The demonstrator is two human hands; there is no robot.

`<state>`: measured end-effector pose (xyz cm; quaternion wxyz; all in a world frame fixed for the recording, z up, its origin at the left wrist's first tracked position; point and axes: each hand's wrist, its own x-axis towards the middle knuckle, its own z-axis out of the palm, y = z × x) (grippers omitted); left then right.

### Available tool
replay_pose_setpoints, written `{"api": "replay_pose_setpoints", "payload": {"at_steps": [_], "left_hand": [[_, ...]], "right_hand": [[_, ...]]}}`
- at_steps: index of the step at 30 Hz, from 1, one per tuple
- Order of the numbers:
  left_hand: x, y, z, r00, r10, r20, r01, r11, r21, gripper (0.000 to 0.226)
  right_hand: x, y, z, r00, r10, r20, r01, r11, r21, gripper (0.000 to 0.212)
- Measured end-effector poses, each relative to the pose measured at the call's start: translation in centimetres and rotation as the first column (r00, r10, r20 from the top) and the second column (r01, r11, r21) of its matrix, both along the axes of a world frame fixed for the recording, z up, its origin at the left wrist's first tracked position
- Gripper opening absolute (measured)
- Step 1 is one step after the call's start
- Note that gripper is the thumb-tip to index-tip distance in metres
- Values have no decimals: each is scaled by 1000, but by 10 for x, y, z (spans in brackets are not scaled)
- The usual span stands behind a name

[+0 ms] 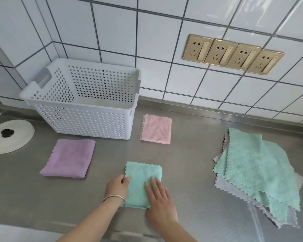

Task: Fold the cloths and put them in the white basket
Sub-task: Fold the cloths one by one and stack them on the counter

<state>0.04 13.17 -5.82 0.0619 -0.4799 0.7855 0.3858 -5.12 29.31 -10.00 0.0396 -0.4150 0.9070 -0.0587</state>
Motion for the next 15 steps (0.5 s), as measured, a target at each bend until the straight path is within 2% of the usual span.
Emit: {"api": "replay_pose_setpoints", "payload": {"at_steps": [4, 7, 12, 15], "left_hand": [[3, -2, -11, 998, 52, 21, -52, 999, 4, 20], [3, -1, -15, 996, 79, 36, -78, 997, -5, 23], [4, -1, -17, 997, 56, 62, -55, 998, -13, 24], [3, -2, -17, 997, 24, 70, -22, 999, -24, 16]], "right_hand": [[0, -2, 0, 998, 60, -19, -59, 997, 44, 92], [-1, -2, -4, 997, 82, -5, -82, 996, 43, 80], [2, -3, 4, 987, 92, 132, -108, 987, 117, 76], [3, -4, 0, 981, 81, 179, -107, 985, 137, 80]]}}
